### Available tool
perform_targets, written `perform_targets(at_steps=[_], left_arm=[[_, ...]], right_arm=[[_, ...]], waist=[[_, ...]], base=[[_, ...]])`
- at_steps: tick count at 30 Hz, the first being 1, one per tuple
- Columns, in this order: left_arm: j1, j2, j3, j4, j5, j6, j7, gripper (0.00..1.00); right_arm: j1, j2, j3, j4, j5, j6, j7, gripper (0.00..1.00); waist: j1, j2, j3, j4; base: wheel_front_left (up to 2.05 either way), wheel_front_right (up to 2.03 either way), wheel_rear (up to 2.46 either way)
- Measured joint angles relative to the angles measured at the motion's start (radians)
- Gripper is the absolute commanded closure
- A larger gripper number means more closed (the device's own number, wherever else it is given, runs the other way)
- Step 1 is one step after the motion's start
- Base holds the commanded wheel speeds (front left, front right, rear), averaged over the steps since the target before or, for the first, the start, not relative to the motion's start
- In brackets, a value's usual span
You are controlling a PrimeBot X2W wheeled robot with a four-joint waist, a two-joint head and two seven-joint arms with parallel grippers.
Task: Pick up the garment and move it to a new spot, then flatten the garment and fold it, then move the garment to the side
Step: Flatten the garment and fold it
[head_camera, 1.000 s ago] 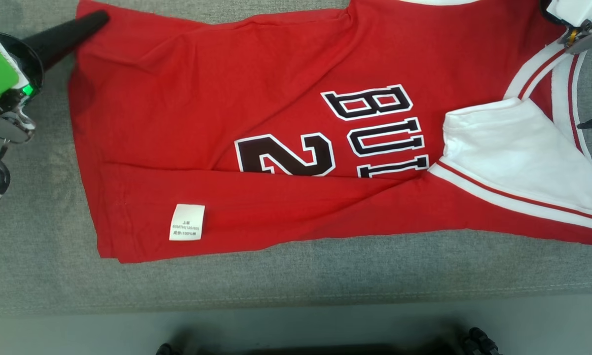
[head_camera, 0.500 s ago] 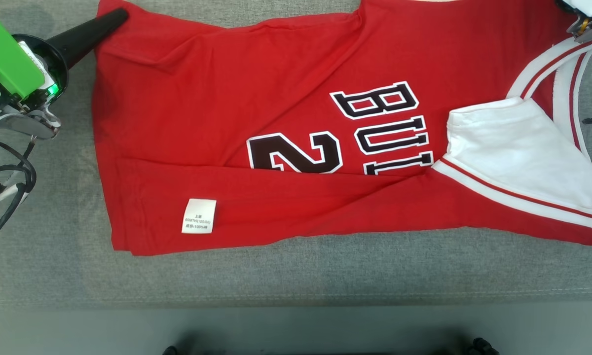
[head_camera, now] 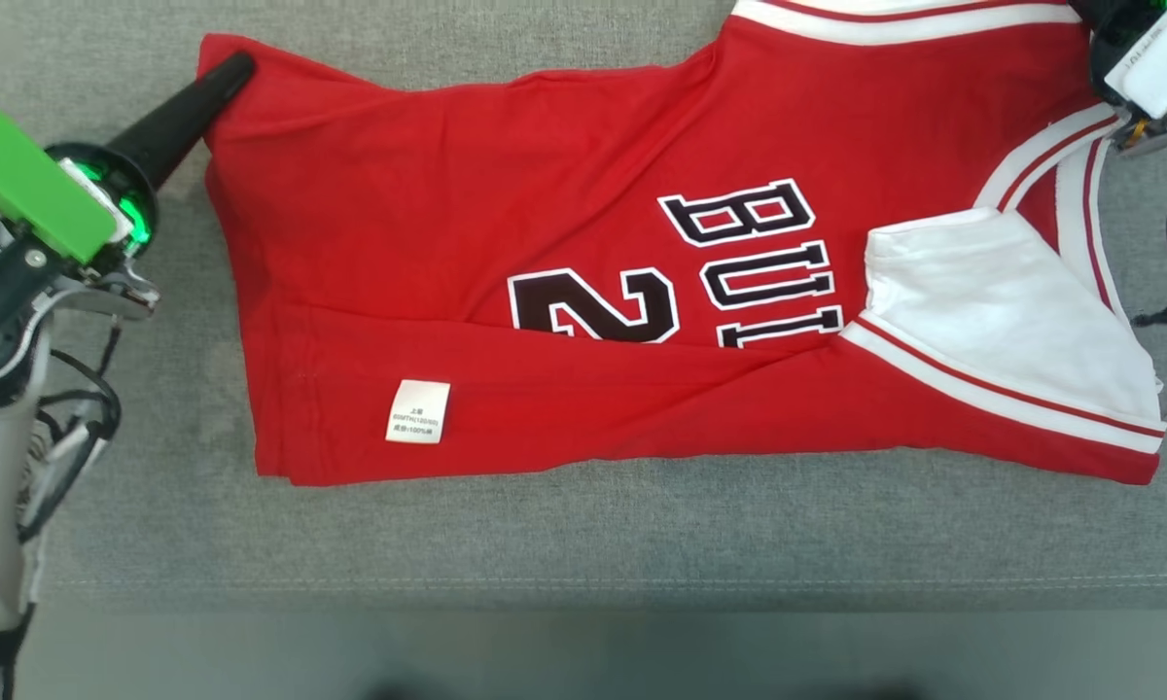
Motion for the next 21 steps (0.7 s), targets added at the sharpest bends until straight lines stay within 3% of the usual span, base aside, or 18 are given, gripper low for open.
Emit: perform_targets(at_steps=[5, 21], left_arm=[[0.063, -0.043, 0.038, -0.017, -0.015, -0.019, -0.072, 1.00], [0.322, -0.045, 0.030, -0.110, -0.016, -0.037, -0.128, 1.00]], right_arm=[[0.081, 0.019, -0.002, -0.047, 0.021, 0.023, -0.045, 1.00], [0.353, 0.010, 0.028, -0.149, 0.027, 0.040, -0.113, 1.00]], waist=[[0.0000, 0.0000, -0.042, 0.002], [-0.0001, 0.0000, -0.151, -0.015]], base=[[0.00, 0.00, 0.00], [0.00, 0.00, 0.00]])
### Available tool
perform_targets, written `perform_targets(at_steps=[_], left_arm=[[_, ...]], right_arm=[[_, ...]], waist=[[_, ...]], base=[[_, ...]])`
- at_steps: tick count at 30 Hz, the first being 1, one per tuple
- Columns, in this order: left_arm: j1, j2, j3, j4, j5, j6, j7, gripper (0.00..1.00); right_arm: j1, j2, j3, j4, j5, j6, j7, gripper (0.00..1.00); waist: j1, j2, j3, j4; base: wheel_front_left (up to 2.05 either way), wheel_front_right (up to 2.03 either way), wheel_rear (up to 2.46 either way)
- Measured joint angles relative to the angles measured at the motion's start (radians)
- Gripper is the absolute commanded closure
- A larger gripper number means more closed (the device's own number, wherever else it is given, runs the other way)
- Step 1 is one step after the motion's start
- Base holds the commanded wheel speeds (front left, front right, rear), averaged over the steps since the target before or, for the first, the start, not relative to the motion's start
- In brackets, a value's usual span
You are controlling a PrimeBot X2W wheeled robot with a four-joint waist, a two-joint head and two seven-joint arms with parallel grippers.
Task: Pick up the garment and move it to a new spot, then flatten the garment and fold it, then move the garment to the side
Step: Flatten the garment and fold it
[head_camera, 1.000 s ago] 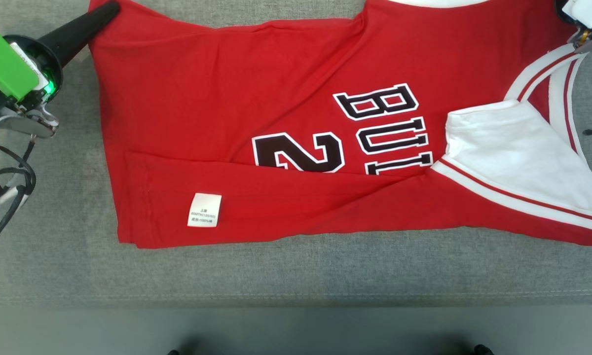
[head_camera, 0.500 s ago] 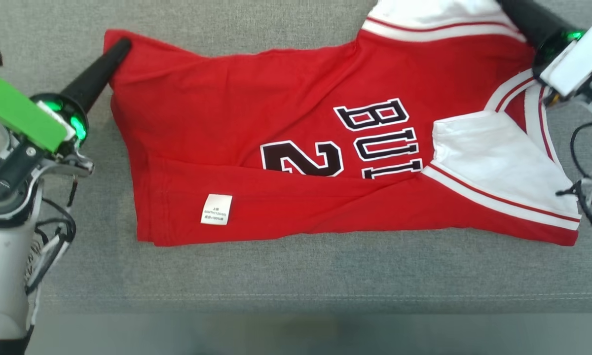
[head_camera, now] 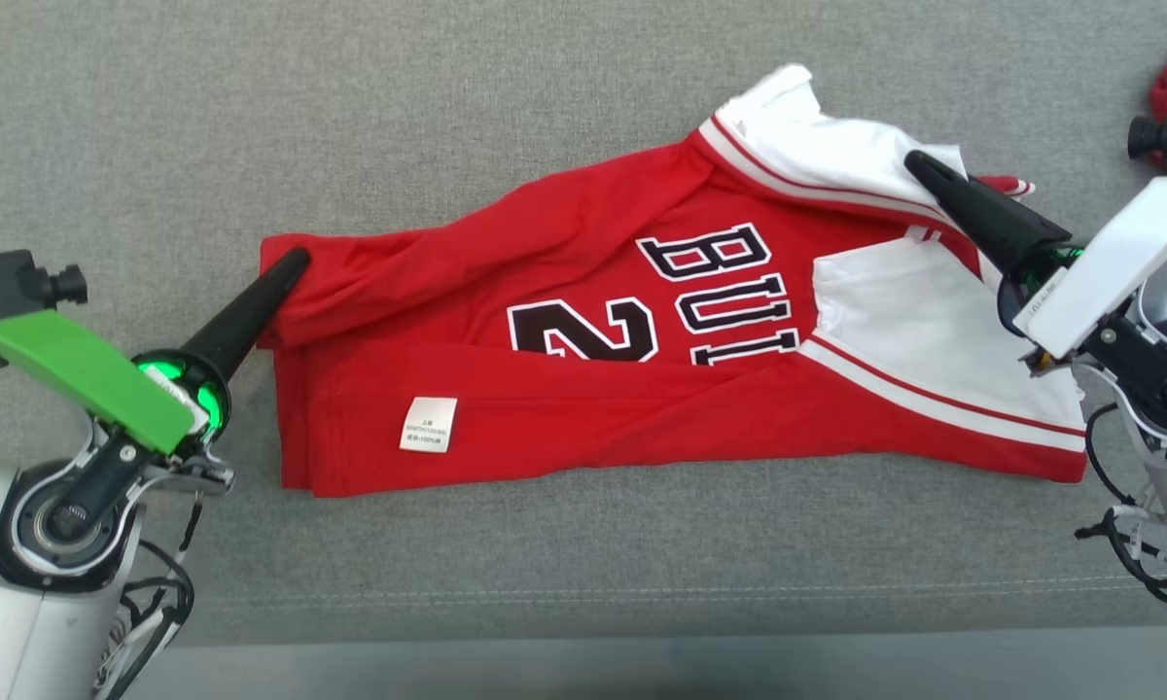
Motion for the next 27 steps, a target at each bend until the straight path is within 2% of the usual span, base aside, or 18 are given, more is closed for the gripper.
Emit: perform_targets(at_steps=[10, 27], left_arm=[[0.117, 0.038, 0.038, -0.055, 0.000, -0.001, -0.041, 1.00], [0.233, 0.036, 0.040, -0.119, -0.001, -0.007, -0.067, 1.00]], right_arm=[[0.123, -0.017, -0.011, -0.046, 0.001, 0.000, -0.036, 1.00], [0.230, -0.036, -0.035, -0.097, 0.003, 0.000, -0.075, 1.00]], waist=[[0.0000, 0.0000, -0.051, -0.029], [0.0000, 0.0000, -0.076, -0.046]], base=[[0.00, 0.00, 0.00], [0.00, 0.00, 0.00]])
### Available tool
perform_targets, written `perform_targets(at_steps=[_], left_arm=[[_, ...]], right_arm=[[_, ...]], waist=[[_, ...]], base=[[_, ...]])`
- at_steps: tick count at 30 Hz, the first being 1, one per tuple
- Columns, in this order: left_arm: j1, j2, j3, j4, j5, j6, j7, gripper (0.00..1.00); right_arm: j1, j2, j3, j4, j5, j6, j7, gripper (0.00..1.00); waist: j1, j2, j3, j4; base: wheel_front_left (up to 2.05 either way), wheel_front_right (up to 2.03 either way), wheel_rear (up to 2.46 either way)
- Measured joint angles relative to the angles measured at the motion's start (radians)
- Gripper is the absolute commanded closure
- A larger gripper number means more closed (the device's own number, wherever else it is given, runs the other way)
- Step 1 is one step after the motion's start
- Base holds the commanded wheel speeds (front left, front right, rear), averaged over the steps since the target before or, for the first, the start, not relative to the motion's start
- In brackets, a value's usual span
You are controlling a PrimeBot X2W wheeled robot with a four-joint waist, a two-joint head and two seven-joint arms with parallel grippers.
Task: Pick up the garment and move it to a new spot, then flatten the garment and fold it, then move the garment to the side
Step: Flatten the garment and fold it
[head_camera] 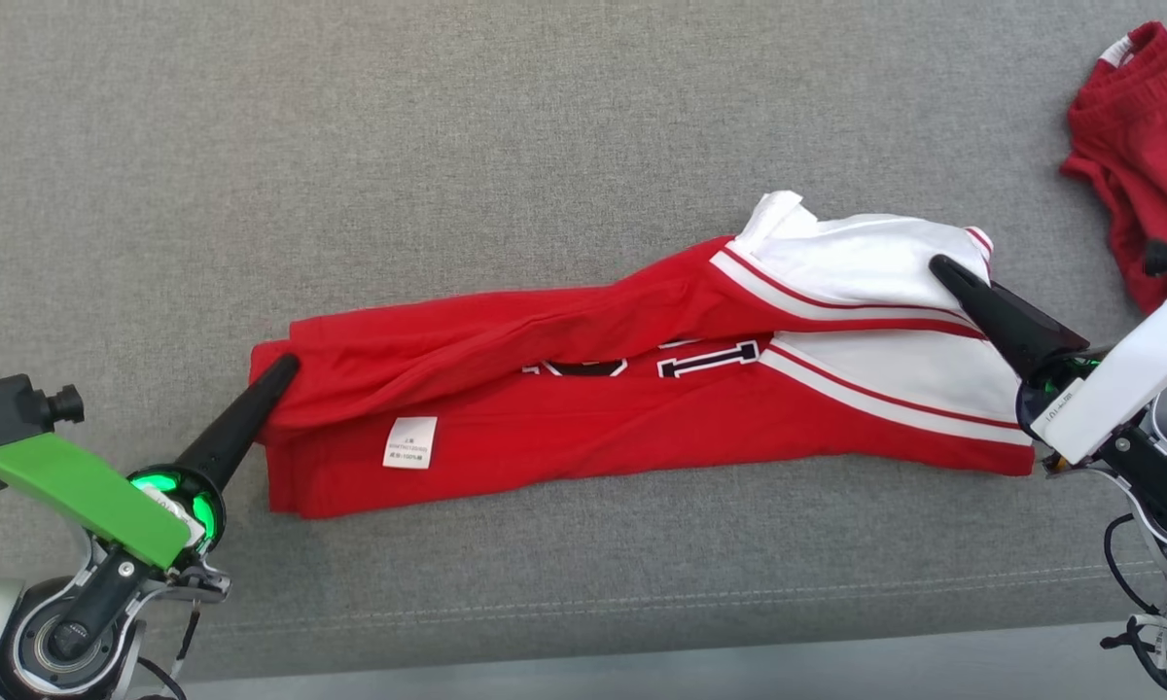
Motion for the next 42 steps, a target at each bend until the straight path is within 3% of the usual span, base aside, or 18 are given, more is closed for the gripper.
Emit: perform_targets(at_steps=[22, 36, 42], left_arm=[[0.092, 0.013, -0.012, 0.046, -0.007, 0.019, -0.002, 1.00], [0.096, 0.011, -0.008, 0.073, 0.003, 0.019, -0.016, 1.00], [0.096, 0.009, -0.014, 0.075, 0.010, 0.026, -0.016, 1.00]], right_arm=[[0.120, -0.002, -0.001, 0.026, 0.006, -0.019, -0.023, 1.00], [0.139, 0.000, 0.028, -0.090, 0.003, -0.010, -0.025, 1.00], [0.210, -0.019, 0.016, -0.018, 0.005, -0.038, -0.019, 1.00]], waist=[[0.0000, 0.0000, -0.008, -0.012], [0.0000, 0.0000, -0.040, -0.028], [0.0000, 0.0000, -0.037, -0.033]], base=[[0.00, 0.00, 0.00], [0.00, 0.00, 0.00], [0.00, 0.00, 0.00]])
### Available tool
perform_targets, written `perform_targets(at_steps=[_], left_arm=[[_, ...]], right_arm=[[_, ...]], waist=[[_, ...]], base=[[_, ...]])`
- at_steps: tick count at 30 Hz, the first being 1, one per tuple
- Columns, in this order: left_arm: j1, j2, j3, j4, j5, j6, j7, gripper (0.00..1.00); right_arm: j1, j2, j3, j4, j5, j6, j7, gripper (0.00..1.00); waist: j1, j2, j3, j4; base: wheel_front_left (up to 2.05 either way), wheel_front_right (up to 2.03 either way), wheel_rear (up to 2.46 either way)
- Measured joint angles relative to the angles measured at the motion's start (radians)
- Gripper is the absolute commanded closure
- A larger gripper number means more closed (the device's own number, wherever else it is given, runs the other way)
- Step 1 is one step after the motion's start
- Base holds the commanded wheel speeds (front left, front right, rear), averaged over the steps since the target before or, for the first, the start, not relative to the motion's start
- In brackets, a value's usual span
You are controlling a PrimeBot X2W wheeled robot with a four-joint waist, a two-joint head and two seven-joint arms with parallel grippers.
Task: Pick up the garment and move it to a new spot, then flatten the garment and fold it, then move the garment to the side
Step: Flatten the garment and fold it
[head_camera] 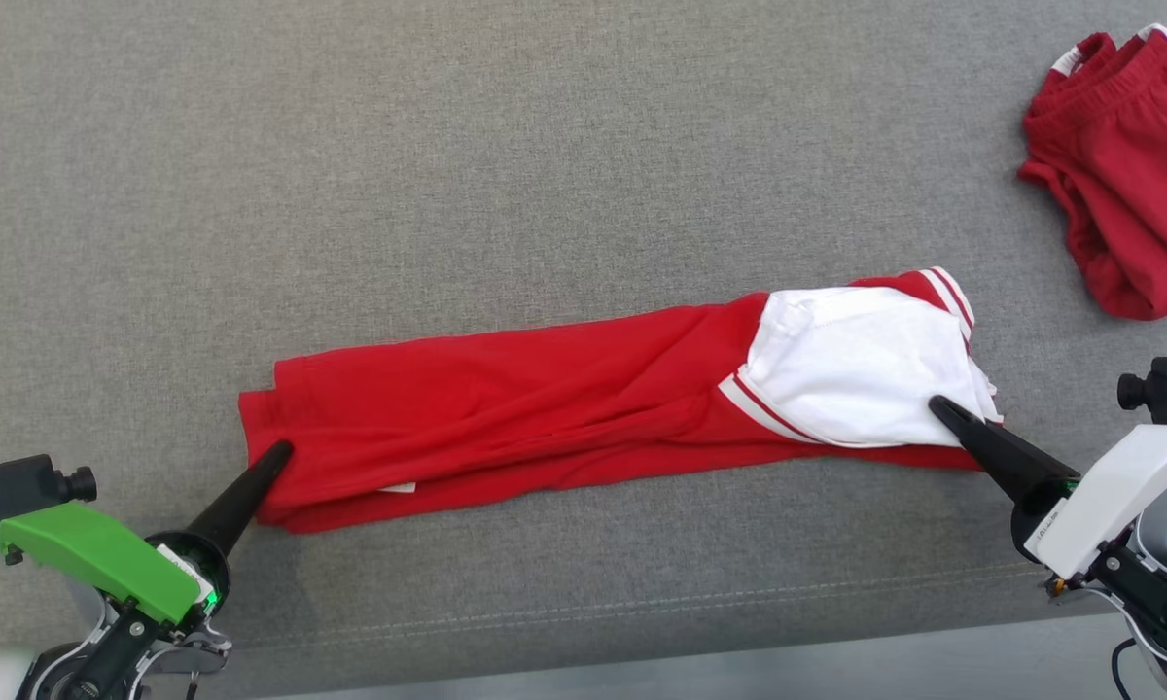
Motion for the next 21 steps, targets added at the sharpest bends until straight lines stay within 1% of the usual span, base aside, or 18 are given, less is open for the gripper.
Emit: perform_targets(at_steps=[2, 5, 11, 17, 19, 20, 21], left_arm=[[0.000, 0.000, -0.002, 0.002, 0.000, 0.000, 0.000, 1.00], [0.000, 0.000, -0.004, 0.003, 0.000, 0.000, 0.000, 1.00], [-0.001, -0.001, -0.010, 0.009, 0.002, 0.000, 0.000, 1.00], [-0.002, -0.002, -0.013, 0.017, 0.007, 0.000, 0.001, 1.00], [-0.002, -0.002, -0.015, 0.021, 0.008, 0.000, 0.001, 1.00], [-0.002, -0.002, -0.015, 0.021, 0.008, 0.000, 0.001, 1.00], [-0.002, -0.002, -0.015, 0.022, 0.008, 0.000, 0.001, 0.73]], right_arm=[[0.000, -0.002, -0.009, 0.016, -0.002, -0.007, -0.001, 1.00], [-0.004, 0.001, -0.013, 0.028, -0.007, -0.008, -0.006, 1.00], [-0.032, 0.032, 0.002, 0.033, -0.011, -0.009, -0.015, 1.00], [-0.038, 0.038, 0.010, 0.042, -0.016, -0.009, -0.018, 1.00], [-0.038, 0.038, 0.012, 0.048, -0.017, -0.009, -0.018, 0.97], [-0.038, 0.038, 0.012, 0.051, -0.018, -0.009, -0.018, 0.91], [-0.038, 0.038, 0.013, 0.054, -0.019, -0.009, -0.018, 0.83]], waist=[[0.0000, 0.0000, 0.002, -0.001], [0.0000, 0.0000, 0.004, 0.000], [0.0000, 0.0000, 0.005, 0.007], [0.0000, 0.0000, 0.006, 0.015], [0.0000, 0.0000, 0.007, 0.017], [0.0000, 0.0000, 0.007, 0.017], [0.0000, 0.0000, 0.007, 0.018]], base=[[0.00, 0.00, 0.00], [0.00, 0.00, 0.00], [0.00, 0.00, 0.00], [0.00, 0.00, 0.00], [0.00, 0.00, 0.00], [0.00, 0.00, 0.00], [0.00, 0.00, 0.00]])
